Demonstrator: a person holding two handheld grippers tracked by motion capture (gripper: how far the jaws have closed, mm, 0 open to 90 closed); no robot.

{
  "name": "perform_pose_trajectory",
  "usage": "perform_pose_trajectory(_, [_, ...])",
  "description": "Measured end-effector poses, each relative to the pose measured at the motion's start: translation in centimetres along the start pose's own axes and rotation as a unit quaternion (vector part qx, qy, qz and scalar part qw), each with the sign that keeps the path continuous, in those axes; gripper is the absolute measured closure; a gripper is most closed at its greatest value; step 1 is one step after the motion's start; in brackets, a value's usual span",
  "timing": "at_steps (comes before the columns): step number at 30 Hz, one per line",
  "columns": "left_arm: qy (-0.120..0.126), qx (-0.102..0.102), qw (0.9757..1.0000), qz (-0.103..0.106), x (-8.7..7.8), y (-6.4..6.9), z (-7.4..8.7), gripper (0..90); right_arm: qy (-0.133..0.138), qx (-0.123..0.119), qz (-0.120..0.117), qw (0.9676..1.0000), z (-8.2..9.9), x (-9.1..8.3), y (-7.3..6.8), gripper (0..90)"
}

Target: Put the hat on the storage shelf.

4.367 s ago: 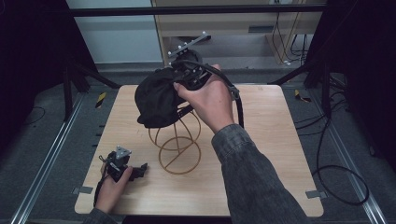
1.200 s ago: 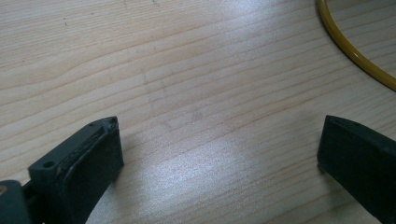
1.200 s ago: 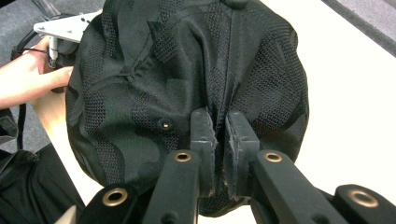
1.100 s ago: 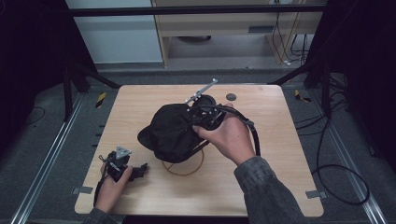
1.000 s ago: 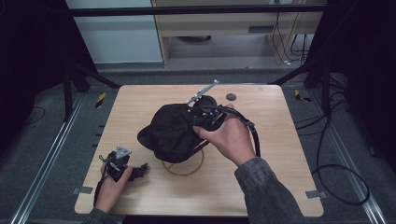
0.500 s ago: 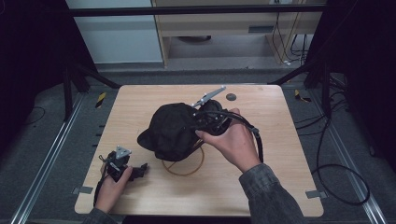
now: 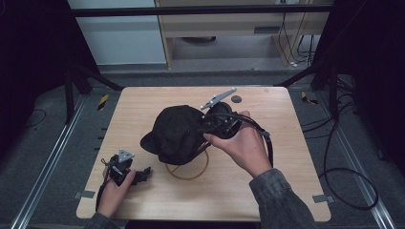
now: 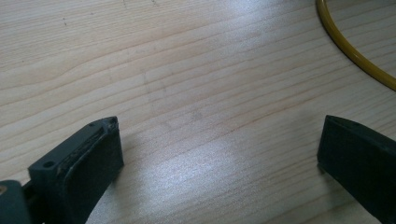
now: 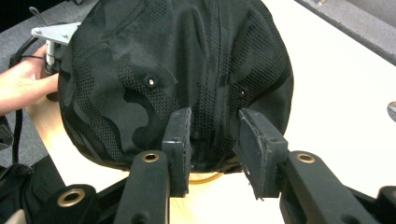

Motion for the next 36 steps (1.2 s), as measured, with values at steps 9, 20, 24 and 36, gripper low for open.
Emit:
perform_pose_trajectory(9, [0.000,0.000,1.0000,0.000,0.0,0.0,0.0,0.0,-0.003,0.006,0.008,0.9999,0.7,-0.9,0.6,57.7])
perform_pose_trajectory(20, [0.000,0.000,1.0000,0.000,0.0,0.0,0.0,0.0,-0.006,0.005,0.023,0.9997,1.8,-2.4,1.5,40.7])
perform_pose_trajectory(24, [0.001,0.000,1.0000,0.000,0.0,0.0,0.0,0.0,-0.005,0.005,0.026,0.9996,2.1,-2.7,1.7,36.3])
perform_pose_trajectory(36, [0.001,0.000,1.0000,0.000,0.0,0.0,0.0,0.0,0.015,0.013,0.078,0.9967,3.5,-3.5,3.4,10.4])
Point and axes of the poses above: each handheld gripper's, and its own axes: x roughly forward along the jaws, z roughly out of its underside, y roughly to its right, the point moved 3 cm from there along x, roughly forward along the jaws, and after that the axes turned 11 degrees about y, right-handed, at the moved point
